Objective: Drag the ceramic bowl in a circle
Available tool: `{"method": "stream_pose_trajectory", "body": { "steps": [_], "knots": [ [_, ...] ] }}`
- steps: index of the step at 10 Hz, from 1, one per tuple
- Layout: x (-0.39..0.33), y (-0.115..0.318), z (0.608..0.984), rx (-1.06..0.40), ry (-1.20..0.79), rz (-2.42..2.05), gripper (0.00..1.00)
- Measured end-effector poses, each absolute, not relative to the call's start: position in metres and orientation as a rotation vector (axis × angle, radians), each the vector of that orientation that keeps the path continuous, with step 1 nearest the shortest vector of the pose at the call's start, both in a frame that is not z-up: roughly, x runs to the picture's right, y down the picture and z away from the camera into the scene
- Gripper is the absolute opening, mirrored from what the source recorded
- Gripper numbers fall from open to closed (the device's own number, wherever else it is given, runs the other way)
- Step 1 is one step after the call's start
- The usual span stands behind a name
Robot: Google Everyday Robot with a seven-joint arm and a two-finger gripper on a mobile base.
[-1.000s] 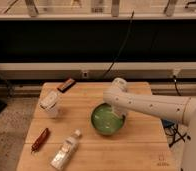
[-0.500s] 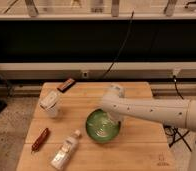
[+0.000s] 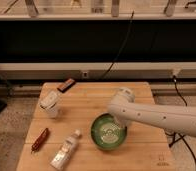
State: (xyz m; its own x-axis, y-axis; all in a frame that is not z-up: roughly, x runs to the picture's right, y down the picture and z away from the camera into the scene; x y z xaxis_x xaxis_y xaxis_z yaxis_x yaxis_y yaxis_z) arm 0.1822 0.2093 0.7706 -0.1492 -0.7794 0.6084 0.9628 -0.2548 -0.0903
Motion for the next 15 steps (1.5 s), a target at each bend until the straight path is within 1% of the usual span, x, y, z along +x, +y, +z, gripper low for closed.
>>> {"method": "stream_pose_trajectory", "body": {
  "steps": [4, 7, 10, 11, 15],
  "knots": [
    [0.233, 0.195, 0.772, -0.708, -0.298, -1.635, 0.0],
    [0.241, 0.176, 0.787, -0.728, -0.256, -1.604, 0.0],
    [0.227, 0.158, 0.807, -0.726, -0.248, -1.613, 0.0],
    [0.213, 0.151, 0.816, -0.718, -0.253, -1.627, 0.0],
    [0.171, 0.146, 0.831, -0.691, -0.286, -1.684, 0.0]
  ]
}}
